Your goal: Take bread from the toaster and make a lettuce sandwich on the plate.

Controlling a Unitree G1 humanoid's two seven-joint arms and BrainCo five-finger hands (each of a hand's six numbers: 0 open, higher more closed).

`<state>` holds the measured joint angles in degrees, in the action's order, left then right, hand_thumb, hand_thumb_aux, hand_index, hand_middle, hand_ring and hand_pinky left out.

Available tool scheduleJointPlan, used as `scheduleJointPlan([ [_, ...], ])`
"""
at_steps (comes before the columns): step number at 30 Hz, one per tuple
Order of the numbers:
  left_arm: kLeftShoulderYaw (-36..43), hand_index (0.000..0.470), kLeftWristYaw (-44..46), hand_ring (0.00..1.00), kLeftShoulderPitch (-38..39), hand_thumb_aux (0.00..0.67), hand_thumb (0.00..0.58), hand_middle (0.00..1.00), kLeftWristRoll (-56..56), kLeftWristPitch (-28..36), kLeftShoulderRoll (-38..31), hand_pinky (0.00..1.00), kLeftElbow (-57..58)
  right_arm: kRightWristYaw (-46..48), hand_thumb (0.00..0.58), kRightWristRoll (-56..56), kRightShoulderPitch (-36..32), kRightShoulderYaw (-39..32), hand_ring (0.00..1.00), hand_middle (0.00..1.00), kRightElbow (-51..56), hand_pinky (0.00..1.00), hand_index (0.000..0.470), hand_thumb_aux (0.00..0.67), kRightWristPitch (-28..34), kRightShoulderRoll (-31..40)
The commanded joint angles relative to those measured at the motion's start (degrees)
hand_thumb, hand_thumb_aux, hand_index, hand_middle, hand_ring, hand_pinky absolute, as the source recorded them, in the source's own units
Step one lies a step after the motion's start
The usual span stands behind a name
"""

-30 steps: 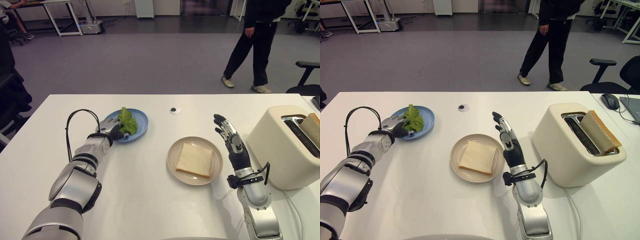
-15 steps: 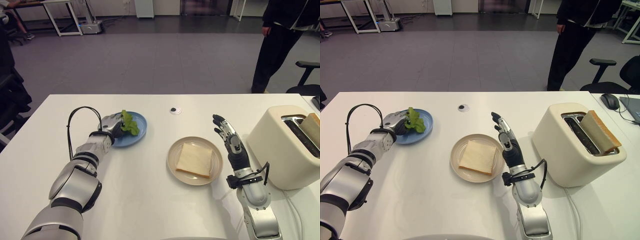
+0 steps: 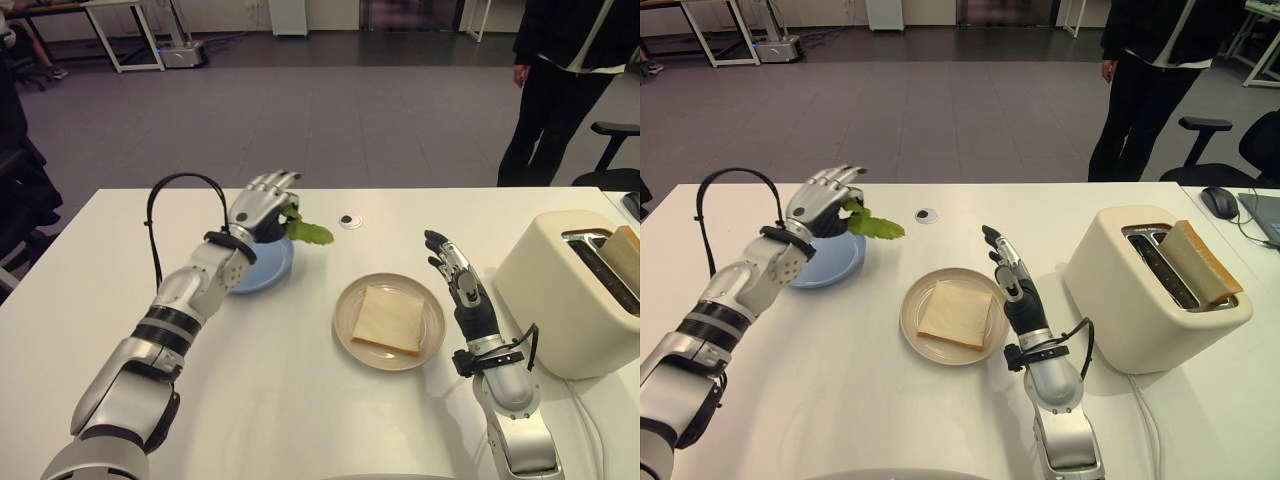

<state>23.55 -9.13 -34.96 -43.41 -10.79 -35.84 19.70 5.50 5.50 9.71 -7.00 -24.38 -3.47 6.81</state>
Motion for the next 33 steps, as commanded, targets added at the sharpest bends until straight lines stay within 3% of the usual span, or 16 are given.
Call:
scheduleJointPlan([
  [1, 3.10, 0.470, 4.99, 0.00, 6.75, 0.670, 0.580, 0.00, -3.06, 1.81, 4.11, 0.00, -13.88, -0.38, 0.000, -0.81, -2.25, 2.85, 0.00, 0.00, 0.40, 0.00, 0.000, 0.000, 1.17, 0.39],
  [11, 3.98, 0.470, 8.16, 0.00, 11.45, 0.670, 0.580, 0.00, -6.08, 2.34, 10.58, 0.00, -26.12, -0.58, 0.000, -0.57, -3.52, 3.96, 0.00, 0.00, 1.75, 0.00, 0.000, 0.000, 1.12, -0.22],
  [25, 10.23, 0.470, -3.83, 0.00, 14.14, 0.670, 0.580, 0.00, -11.09, -6.29, 14.82, 0.00, -5.47, -0.58, 0.000, -0.41, -3.99, 3.68, 0.00, 0.00, 2.40, 0.00, 0.000, 0.000, 0.81, -0.55],
  [31, 9.95, 0.470, -5.40, 0.00, 14.36, 0.670, 0.580, 0.00, -12.06, -7.05, 13.37, 0.00, -3.17, -0.53, 0.000, -0.43, -4.22, 3.77, 0.00, 0.00, 2.78, 0.00, 0.000, 0.000, 0.72, -0.45],
  [32, 9.80, 0.429, -5.32, 0.00, 14.31, 0.612, 0.576, 0.00, -12.13, -7.02, 13.14, 0.00, -3.03, -0.50, 0.000, -0.47, -4.30, 3.83, 0.00, 0.00, 2.91, 0.00, 0.000, 0.000, 0.67, -0.41],
  [33, 9.35, 0.299, -5.15, 0.00, 14.44, 0.426, 0.503, 0.00, -12.04, -6.87, 12.82, 0.00, -3.47, -0.47, 0.000, -0.47, -4.38, 3.84, 0.00, 0.00, 3.00, 0.00, 0.000, 0.000, 0.65, -0.37],
])
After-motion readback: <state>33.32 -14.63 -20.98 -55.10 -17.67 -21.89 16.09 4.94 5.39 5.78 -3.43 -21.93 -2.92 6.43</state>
